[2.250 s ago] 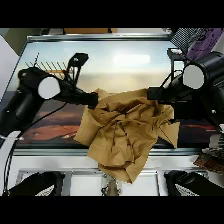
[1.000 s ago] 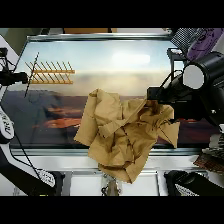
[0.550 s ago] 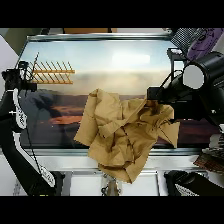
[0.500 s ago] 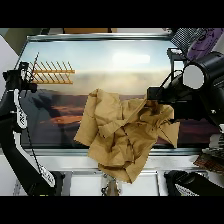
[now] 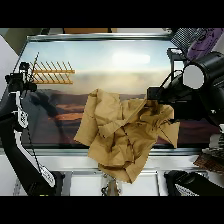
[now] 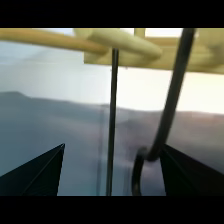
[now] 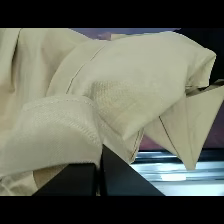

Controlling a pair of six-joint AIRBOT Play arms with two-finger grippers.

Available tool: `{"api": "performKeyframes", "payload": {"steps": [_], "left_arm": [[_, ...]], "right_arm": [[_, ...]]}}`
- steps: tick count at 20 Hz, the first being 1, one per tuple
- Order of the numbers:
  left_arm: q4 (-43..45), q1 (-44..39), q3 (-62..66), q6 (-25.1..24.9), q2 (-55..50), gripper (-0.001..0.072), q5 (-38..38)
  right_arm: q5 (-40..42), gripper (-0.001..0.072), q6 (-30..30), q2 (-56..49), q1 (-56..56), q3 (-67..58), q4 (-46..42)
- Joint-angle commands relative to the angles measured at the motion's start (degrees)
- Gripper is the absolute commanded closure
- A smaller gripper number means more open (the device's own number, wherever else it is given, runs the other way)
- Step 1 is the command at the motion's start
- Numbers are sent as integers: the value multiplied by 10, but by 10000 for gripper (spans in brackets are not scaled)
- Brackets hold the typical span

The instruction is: Fold the clothes and pants, and hang the long-sleeved shirts on hangers.

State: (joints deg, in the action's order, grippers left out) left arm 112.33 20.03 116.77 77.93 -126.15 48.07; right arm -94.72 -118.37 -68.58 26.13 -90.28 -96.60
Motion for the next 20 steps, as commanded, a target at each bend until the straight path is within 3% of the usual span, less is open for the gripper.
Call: {"api": "performKeyframes", "payload": {"steps": [1,10,12,13,17,18,20], "left_arm": [[0,1,0,1,-6,88,-29],[-13,0,-15,1,-15,94,-23],[-13,-1,-16,1,-13,496,-22],[-13,-1,-16,1,-11,594,-22],[-13,-1,-16,1,-3,593,-20],[-13,-1,-16,0,1,690,-16],[-14,-1,-16,1,13,693,-12]], "right_arm": [[0,697,0,0,0,0,0],[0,696,0,0,0,0,0],[0,697,0,0,0,0,0],[0,697,0,0,0,0,0],[0,696,0,0,0,0,0],[0,696,0,0,0,0,0],[0,697,0,0,0,0,0]]}}
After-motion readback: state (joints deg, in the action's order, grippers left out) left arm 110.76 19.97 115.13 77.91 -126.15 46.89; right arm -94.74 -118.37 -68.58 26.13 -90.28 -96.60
